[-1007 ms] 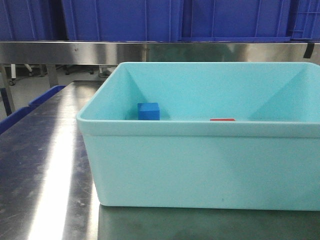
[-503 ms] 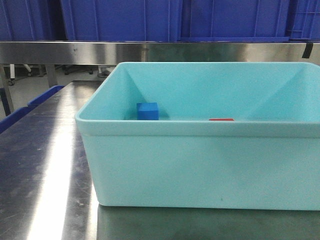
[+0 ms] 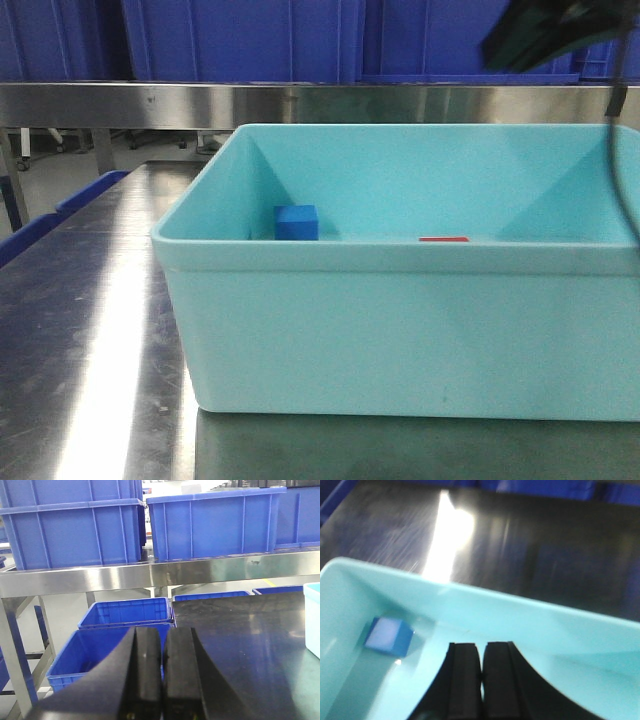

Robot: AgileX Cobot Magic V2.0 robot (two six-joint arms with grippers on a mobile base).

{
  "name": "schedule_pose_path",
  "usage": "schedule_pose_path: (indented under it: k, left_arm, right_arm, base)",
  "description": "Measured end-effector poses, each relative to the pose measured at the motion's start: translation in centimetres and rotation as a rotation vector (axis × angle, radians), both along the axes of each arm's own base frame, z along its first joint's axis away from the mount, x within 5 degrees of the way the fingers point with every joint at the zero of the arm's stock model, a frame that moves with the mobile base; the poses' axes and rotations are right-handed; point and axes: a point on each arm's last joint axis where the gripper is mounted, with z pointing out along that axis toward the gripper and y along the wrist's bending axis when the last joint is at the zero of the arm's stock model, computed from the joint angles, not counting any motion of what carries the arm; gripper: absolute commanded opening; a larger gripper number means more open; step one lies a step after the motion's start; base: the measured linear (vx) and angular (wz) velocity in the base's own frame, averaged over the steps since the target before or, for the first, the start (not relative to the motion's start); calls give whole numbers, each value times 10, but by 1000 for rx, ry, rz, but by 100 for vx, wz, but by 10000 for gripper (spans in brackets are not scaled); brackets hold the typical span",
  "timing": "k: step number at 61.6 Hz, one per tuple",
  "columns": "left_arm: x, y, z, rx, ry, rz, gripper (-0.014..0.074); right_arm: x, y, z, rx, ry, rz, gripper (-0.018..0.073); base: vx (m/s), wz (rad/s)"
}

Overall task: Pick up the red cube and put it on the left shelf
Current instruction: 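Lower the open right gripper into the tub over the red cube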

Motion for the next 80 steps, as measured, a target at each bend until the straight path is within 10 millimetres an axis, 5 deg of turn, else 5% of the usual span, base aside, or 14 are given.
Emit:
schedule_pose_path:
  k: [8,24,66,72,80]
  left_arm:
    - [0,0,0,0,0,0,106]
    - [0,0,0,0,0,0,106]
    - [0,0,0,0,0,0,106]
    - [0,0,0,0,0,0,106]
    - [0,0,0,0,0,0,106]
  right_arm:
    - [5,20,-24,-53,71,64,631]
    - [6,36,-58,-135,220,108,589]
    - [15,42,-103,-217,379,111,587]
    - [16,42,-103,-220,379,111,510]
    - [17,42,-103,-222,376,114,190]
  base:
    - [0,0]
    - [0,0]
    - [0,0]
    - [0,0]
    - [0,0]
